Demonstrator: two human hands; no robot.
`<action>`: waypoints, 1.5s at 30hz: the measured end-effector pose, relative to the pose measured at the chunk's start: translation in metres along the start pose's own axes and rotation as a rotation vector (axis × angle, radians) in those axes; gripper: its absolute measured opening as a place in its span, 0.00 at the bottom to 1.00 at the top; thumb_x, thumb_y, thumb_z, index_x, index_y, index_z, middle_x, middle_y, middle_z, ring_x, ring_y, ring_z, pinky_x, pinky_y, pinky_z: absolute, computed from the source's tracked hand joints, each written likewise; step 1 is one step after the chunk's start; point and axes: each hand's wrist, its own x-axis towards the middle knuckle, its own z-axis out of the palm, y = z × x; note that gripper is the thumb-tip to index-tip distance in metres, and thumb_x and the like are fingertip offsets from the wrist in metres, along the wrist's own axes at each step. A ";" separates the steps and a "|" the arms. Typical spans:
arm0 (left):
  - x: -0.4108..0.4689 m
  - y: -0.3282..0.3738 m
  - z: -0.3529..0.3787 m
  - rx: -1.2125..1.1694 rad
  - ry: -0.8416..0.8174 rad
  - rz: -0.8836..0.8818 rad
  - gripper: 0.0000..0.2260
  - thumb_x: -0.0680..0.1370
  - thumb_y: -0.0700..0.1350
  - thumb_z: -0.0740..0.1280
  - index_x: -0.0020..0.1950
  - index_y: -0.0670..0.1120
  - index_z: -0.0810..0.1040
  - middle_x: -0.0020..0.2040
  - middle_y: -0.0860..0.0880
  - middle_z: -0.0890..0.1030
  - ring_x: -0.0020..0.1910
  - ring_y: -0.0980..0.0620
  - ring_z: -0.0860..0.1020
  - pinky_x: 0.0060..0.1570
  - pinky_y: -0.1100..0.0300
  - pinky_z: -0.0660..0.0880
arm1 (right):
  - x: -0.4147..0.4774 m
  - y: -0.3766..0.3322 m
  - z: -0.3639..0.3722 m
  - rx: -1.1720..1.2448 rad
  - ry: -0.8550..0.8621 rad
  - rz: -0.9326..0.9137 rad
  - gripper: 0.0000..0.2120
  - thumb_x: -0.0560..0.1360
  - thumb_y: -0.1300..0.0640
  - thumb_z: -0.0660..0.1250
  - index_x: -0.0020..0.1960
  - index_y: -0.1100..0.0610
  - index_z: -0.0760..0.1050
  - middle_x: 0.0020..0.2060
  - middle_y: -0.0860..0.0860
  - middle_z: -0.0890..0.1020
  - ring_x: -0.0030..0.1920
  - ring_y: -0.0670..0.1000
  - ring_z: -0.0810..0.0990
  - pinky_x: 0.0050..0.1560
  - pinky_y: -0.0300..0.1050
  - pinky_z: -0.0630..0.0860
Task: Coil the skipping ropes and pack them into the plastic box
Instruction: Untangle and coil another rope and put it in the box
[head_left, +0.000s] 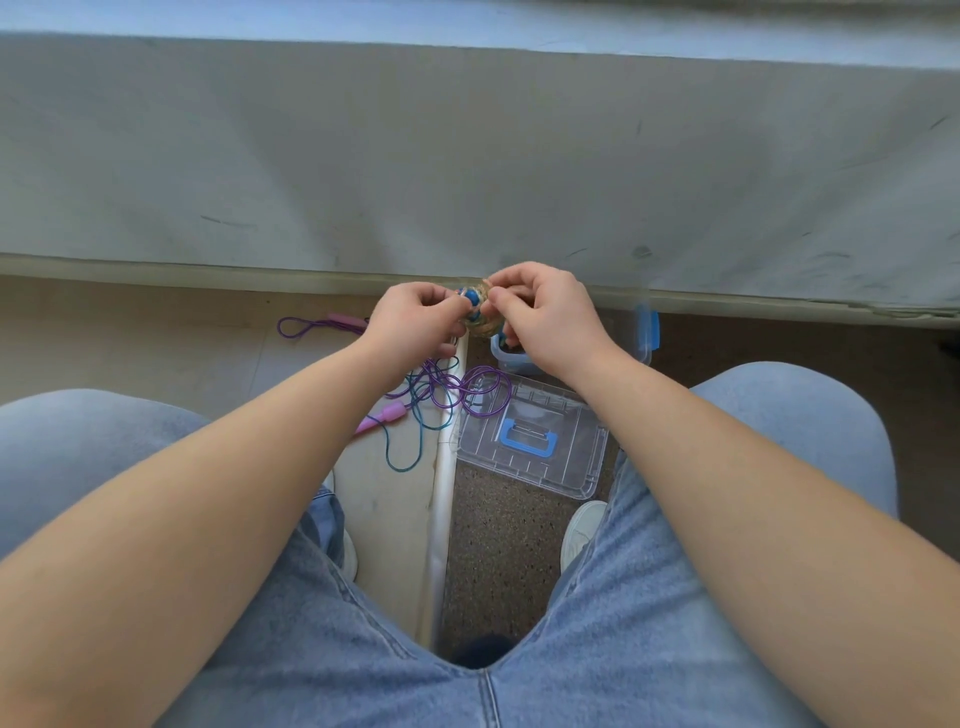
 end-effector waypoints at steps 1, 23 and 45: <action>-0.001 0.001 0.000 -0.033 -0.005 -0.015 0.06 0.77 0.45 0.70 0.47 0.43 0.82 0.39 0.45 0.83 0.38 0.52 0.81 0.42 0.57 0.83 | 0.000 -0.001 0.000 -0.005 -0.003 -0.015 0.05 0.79 0.59 0.68 0.53 0.55 0.82 0.38 0.46 0.86 0.31 0.45 0.79 0.41 0.50 0.83; -0.003 -0.003 0.001 -0.045 -0.083 -0.012 0.02 0.75 0.40 0.71 0.45 0.42 0.84 0.38 0.46 0.83 0.35 0.57 0.82 0.42 0.61 0.82 | -0.002 -0.002 -0.002 -0.419 -0.044 -0.147 0.06 0.74 0.57 0.70 0.47 0.51 0.85 0.33 0.43 0.81 0.35 0.43 0.78 0.42 0.33 0.72; -0.009 -0.004 0.001 0.205 -0.049 0.062 0.05 0.72 0.49 0.72 0.41 0.49 0.85 0.38 0.49 0.86 0.39 0.55 0.85 0.53 0.50 0.82 | -0.006 -0.002 0.004 -0.581 -0.138 -0.131 0.05 0.77 0.57 0.66 0.50 0.55 0.80 0.45 0.51 0.82 0.50 0.55 0.79 0.53 0.50 0.76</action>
